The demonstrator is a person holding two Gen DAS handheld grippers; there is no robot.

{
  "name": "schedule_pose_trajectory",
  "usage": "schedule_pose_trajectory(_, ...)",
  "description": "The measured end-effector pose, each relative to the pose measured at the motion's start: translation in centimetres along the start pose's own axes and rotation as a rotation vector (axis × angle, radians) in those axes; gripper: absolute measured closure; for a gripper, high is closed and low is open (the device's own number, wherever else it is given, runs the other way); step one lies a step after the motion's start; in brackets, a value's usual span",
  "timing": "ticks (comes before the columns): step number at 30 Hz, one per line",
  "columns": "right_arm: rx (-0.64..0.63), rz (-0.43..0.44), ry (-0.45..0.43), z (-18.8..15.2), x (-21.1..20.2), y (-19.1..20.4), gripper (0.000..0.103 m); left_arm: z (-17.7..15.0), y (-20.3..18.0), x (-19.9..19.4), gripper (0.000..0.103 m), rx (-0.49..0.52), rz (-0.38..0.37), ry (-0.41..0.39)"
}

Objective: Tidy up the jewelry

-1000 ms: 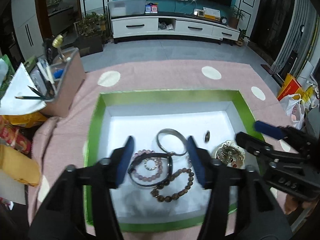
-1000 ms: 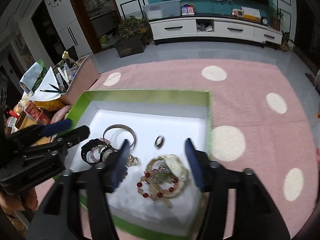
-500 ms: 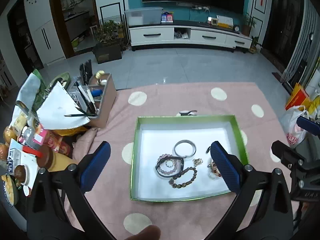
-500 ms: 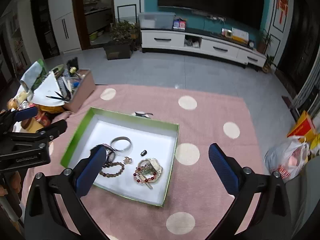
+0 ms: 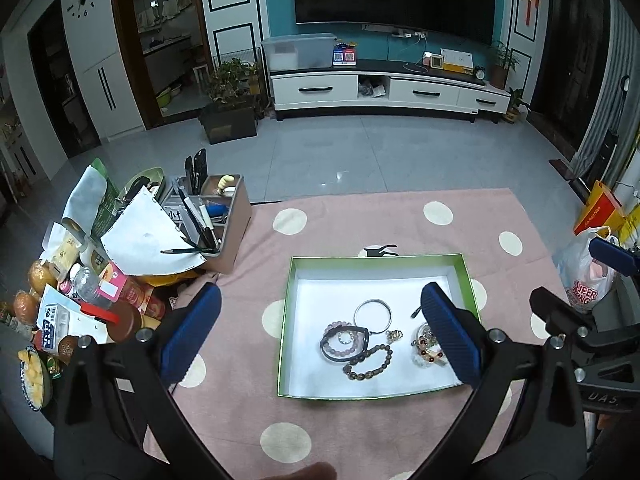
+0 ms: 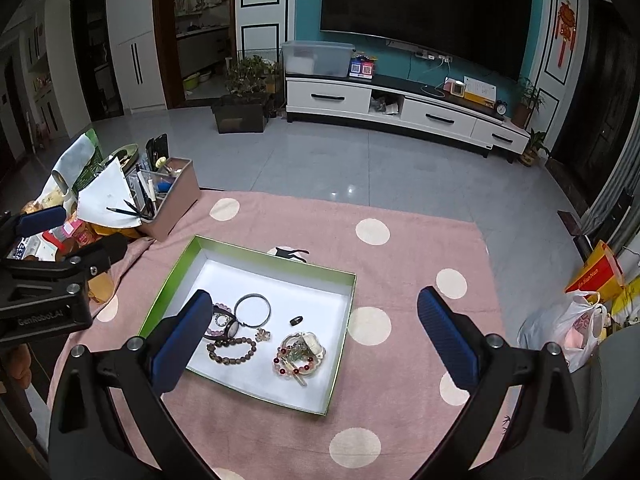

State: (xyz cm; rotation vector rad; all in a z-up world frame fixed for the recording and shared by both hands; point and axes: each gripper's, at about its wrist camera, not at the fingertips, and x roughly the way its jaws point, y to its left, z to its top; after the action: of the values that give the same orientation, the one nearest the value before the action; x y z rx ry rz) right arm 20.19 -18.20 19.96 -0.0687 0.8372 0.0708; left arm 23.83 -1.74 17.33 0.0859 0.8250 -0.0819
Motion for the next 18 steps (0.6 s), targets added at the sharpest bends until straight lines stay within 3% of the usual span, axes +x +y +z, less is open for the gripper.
schedule_pose_trajectory(18, -0.003, -0.008, 0.01, -0.4, 1.2, 0.2, 0.001, 0.1, -0.2, 1.2, 0.002, 0.002, 0.014, 0.018)
